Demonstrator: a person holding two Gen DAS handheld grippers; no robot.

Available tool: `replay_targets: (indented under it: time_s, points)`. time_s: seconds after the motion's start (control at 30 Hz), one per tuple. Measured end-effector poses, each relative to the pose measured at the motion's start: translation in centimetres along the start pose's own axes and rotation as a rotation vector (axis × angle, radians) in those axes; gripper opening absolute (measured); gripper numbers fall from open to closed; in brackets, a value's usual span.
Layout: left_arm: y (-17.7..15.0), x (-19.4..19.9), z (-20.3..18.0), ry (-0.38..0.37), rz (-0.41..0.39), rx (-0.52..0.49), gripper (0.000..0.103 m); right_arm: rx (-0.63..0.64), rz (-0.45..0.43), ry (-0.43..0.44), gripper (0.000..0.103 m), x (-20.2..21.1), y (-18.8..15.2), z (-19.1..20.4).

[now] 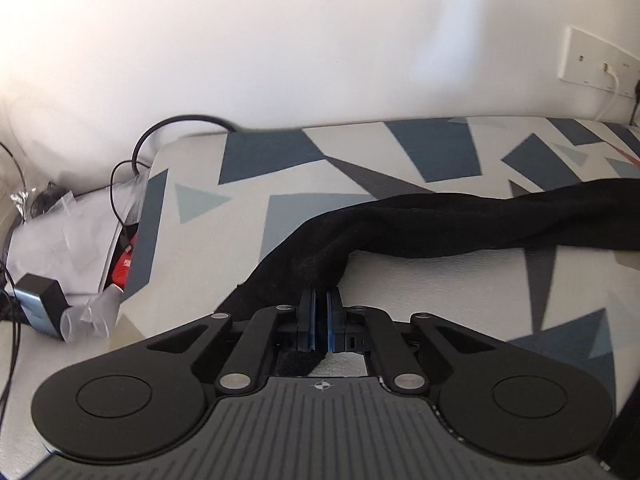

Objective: Fold clothes

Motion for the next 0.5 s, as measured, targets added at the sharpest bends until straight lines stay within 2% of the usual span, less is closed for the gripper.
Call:
replay_targets:
  time_s: [0.1,0.2,0.23,0.27,0.33,0.37,0.47,0.5]
  points:
    - [-0.2,1.3,0.6,-0.006,0.007,-0.027,0.005,0.187,0.035,0.057,0.075,-0.2,-0.8,2.5]
    - [-0.6,2.6,1.8,-0.02,0.048,-0.033,0.005,0.252,0.092,0.046,0.063,-1.7,-1.8,3.0]
    - [-0.8,3.0,2.2,-0.027,0.061,-0.035,0.005,0.233,0.095,0.058,0.055,-2.0,-1.9,2.8]
    - [-0.9,3.5,2.6,-0.033,0.072,-0.041,0.005,0.212,0.097,0.072,0.055,-2.3,-2.0,2.7]
    - [-1.1,4.6,3.2,-0.046,0.08,-0.064,0.005,0.145,0.063,0.079,0.019,-2.1,-1.6,1.7]
    - [-1.1,5.1,3.4,-0.05,0.078,-0.081,0.005,0.113,0.052,0.069,0.012,-2.0,-1.4,1.2]
    - [-0.8,5.4,4.1,-0.01,0.046,-0.137,0.005,-0.063,0.037,0.148,0.006,-0.6,-1.1,-0.1]
    - [-0.9,4.9,4.1,0.0,0.063,-0.149,0.006,-0.069,0.044,0.168,0.006,0.1,-1.3,0.1]
Point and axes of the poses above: each gripper's, at about its wrist camera, not at the fingertips, and x roughly against the way its jaws point, z to its left, y to its top, the point moved 7 cm from there along -x, roughly the way its jaws point, and after that the axes turned 15 degrees about y, right-handed, at the moved point
